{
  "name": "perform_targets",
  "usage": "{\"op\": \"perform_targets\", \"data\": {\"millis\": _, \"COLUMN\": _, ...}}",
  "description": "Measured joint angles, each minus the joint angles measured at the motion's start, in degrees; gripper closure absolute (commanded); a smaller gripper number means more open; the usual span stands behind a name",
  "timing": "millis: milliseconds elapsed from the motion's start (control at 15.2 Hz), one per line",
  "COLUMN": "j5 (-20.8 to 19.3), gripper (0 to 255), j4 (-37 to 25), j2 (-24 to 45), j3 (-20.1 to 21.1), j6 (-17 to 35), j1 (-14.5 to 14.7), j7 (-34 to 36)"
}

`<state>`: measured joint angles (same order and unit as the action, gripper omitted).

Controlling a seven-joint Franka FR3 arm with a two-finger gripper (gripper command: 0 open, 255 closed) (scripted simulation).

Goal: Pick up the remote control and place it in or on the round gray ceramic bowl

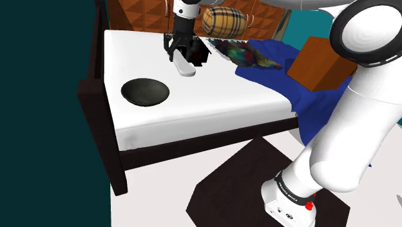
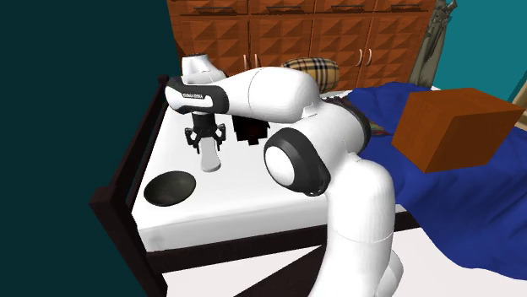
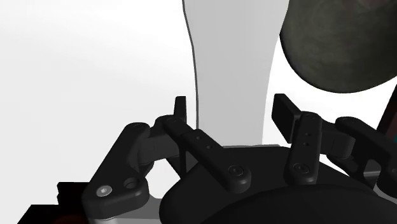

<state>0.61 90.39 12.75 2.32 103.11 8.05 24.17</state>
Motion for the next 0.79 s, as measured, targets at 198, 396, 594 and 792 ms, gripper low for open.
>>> {"op": "perform_targets", "data": {"millis": 198, "j5": -0.4, "gripper": 255, "j4": -0.4, "j2": 0.4, "j3": 1.5, "j6": 0.0, "j1": 2.4, "j7": 4.0}}
{"op": "perform_targets", "data": {"millis": 396, "j5": -0.8, "gripper": 255, "j4": -2.3, "j2": 1.5, "j3": 2.8, "j6": -0.8, "j1": 4.8, "j7": 7.7}}
{"op": "perform_targets", "data": {"millis": 594, "j5": -1.3, "gripper": 255, "j4": -4.5, "j2": 3.2, "j3": 4.1, "j6": -1.2, "j1": 7.1, "j7": 11.4}}
{"op": "perform_targets", "data": {"millis": 792, "j5": -1.9, "gripper": 255, "j4": -8.2, "j2": 5.5, "j3": 5.2, "j6": -2.6, "j1": 9.4, "j7": 14.7}}
